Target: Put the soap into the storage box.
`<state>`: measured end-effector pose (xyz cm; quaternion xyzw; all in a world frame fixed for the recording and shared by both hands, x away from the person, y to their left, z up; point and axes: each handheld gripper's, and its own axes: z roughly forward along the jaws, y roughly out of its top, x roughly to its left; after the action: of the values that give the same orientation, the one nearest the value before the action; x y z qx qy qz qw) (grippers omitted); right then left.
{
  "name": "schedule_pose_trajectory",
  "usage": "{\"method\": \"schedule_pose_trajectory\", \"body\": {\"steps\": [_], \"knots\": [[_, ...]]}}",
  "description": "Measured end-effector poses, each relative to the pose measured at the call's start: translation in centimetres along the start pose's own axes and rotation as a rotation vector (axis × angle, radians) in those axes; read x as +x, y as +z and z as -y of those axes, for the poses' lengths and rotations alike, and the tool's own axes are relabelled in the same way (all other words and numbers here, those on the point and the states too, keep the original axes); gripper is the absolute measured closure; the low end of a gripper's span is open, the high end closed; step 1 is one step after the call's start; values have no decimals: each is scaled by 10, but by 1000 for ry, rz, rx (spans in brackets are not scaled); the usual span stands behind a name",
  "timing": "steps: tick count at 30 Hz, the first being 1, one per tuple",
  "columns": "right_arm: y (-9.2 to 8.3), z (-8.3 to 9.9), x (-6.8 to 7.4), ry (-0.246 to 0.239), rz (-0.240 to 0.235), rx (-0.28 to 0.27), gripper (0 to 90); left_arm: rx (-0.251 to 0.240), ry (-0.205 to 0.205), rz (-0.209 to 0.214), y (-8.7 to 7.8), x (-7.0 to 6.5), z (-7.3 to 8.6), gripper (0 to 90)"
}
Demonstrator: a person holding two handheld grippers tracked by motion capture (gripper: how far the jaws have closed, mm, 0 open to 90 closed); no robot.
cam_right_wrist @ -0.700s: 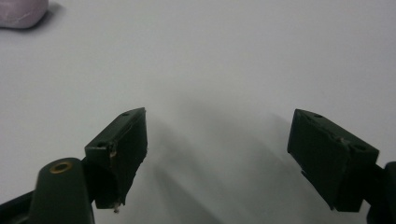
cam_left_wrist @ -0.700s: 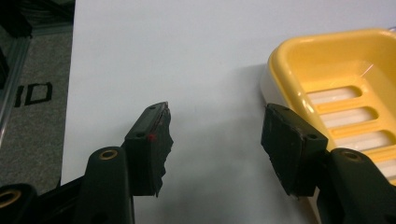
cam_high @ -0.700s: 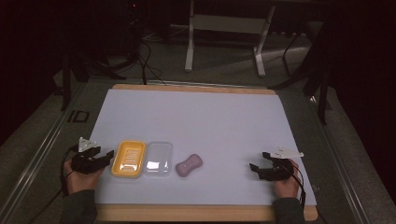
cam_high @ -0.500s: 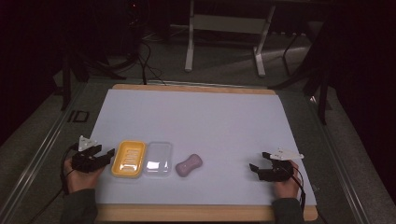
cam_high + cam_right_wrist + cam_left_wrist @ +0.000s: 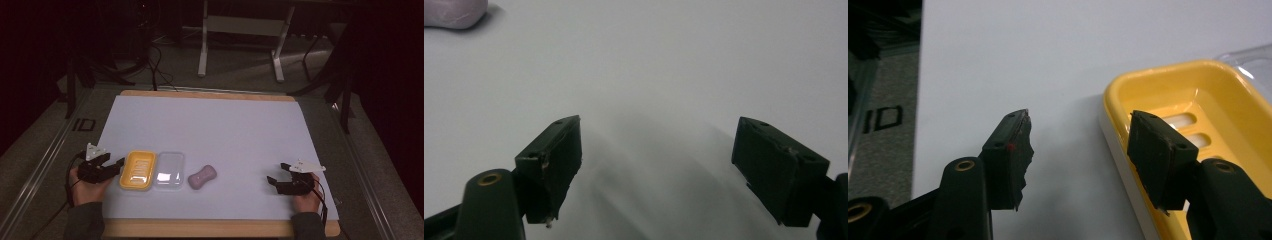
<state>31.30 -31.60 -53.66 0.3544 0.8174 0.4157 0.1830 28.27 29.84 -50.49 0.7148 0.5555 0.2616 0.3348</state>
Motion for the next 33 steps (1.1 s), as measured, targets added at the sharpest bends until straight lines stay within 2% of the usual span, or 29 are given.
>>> {"method": "schedule_pose_trajectory", "body": {"steps": [7,15,22,25,27,29,33], "knots": [[0,0,0,-5,2,-5,197,-20,14,21,-9,-5,-7,426],[-1,1,2,-11,9,-15,197,-5,56,56,-14,-17,-17,424],[-2,1,2,-15,18,-23,197,12,73,91,-16,-30,-27,424],[-2,1,3,-14,20,-23,197,26,75,108,-16,-36,-30,424],[-2,1,3,-18,21,-22,197,47,96,114,-15,-40,-33,423],[-2,1,4,-23,23,-22,197,54,93,121,-14,-41,-34,422],[-2,1,4,-27,28,-20,197,91,124,134,-13,-46,-38,423]]}}
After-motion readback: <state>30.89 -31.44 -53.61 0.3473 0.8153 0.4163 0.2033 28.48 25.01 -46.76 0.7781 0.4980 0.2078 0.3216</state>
